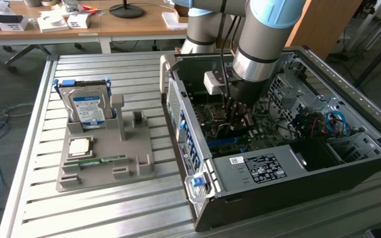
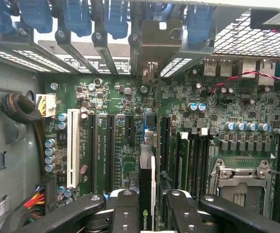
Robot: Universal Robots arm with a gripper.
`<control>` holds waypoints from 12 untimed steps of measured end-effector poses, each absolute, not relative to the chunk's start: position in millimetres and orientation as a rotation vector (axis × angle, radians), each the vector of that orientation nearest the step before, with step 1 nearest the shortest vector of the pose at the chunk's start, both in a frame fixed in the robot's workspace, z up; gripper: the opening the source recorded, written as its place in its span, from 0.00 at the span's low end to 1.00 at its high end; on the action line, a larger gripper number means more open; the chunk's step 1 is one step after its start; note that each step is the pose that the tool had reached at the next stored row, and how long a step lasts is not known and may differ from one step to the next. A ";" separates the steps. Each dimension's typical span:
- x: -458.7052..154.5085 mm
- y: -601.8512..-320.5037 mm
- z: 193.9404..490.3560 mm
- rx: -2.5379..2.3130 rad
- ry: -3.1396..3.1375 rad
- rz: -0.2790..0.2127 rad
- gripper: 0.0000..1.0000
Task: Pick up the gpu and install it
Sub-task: 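Insert the gpu into the slot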
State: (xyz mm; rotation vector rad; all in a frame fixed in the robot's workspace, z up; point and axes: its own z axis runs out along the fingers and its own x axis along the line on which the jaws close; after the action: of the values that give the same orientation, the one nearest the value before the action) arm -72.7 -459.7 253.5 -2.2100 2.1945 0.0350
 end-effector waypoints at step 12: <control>-72.9 -459.7 252.4 -2.210 2.194 0.035 0.26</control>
State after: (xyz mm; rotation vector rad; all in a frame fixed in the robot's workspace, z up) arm -72.9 -459.7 252.4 -2.2098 2.1943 0.0348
